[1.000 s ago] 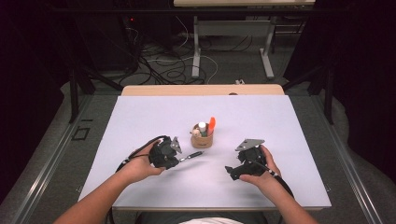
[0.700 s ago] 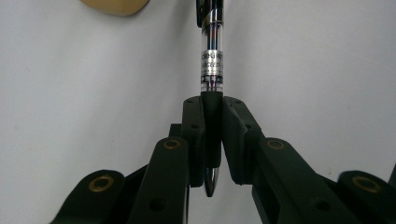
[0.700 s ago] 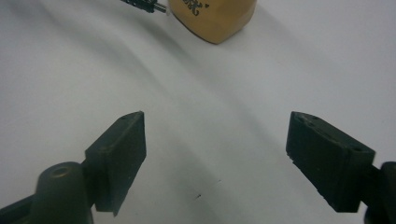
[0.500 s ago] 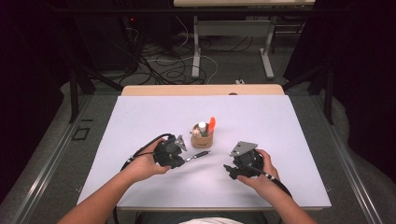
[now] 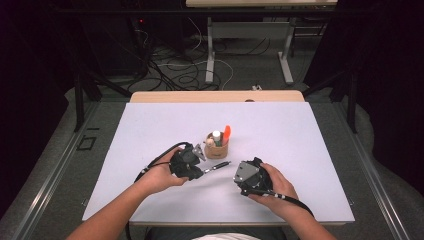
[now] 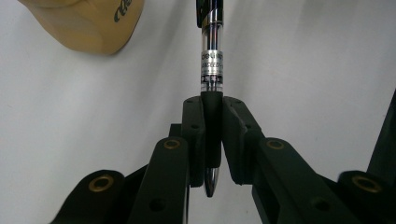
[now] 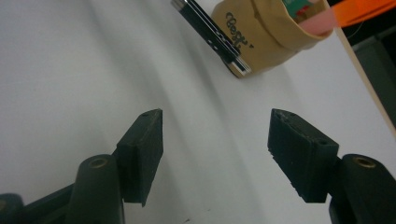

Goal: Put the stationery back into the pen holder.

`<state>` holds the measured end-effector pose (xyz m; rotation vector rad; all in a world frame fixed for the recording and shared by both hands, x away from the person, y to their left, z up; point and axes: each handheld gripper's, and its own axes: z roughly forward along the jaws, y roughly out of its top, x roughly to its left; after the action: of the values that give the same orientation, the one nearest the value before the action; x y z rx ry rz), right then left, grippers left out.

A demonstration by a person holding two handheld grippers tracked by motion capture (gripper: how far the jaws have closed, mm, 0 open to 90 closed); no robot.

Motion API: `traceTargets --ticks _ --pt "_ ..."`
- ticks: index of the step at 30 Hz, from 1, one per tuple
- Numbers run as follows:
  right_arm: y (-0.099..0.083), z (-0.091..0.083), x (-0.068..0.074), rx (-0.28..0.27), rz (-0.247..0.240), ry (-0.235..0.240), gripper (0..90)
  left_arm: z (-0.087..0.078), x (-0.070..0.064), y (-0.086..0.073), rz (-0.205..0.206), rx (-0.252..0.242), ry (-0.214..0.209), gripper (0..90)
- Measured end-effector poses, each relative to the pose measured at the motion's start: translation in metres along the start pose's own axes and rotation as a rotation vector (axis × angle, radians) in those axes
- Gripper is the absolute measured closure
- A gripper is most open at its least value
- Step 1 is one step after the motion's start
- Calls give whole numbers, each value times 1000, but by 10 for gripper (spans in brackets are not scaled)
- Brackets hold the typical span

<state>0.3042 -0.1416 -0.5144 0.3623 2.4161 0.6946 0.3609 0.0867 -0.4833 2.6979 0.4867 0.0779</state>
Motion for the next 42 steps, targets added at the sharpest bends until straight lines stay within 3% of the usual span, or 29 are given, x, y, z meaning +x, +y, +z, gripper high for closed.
traceTargets --ticks 2,9,16,24,27,28,29,30,34,35,36,42 --pt "2 0 2 -1 -51 -10 349 1 -1 3 4 3 -8 795" --pt "6 1 9 -51 -73 -3 437 4 -3 11 5 8 -26 796" --pt "8 0 17 -110 -151 -32 513 7 -6 17 -8 4 -47 795" --pt "11 2 25 -137 -316 -59 560 8 -5 23 -26 1 -64 796" --pt "11 4 28 -158 -369 -95 578 7 -6 27 -29 4 -70 796" --pt "12 4 29 -135 -370 -82 583 8 -6 27 -30 -2 -71 796" --pt "12 5 28 -156 -417 -99 592 7 -6 29 -27 8 -75 796" --pt "12 5 30 -150 -413 -110 598 7 -7 30 -27 4 -76 795" --pt "13 7 31 -148 -505 -130 623 9 -8 33 -28 9 -88 795" --pt "12 7 33 -143 -497 -136 629 9 -9 34 -31 2 -87 795" --pt "12 8 33 -146 -531 -139 634 10 -9 35 -33 5 -86 795" --pt "15 7 36 -136 -617 -154 670 11 -12 41 -29 23 -99 795"
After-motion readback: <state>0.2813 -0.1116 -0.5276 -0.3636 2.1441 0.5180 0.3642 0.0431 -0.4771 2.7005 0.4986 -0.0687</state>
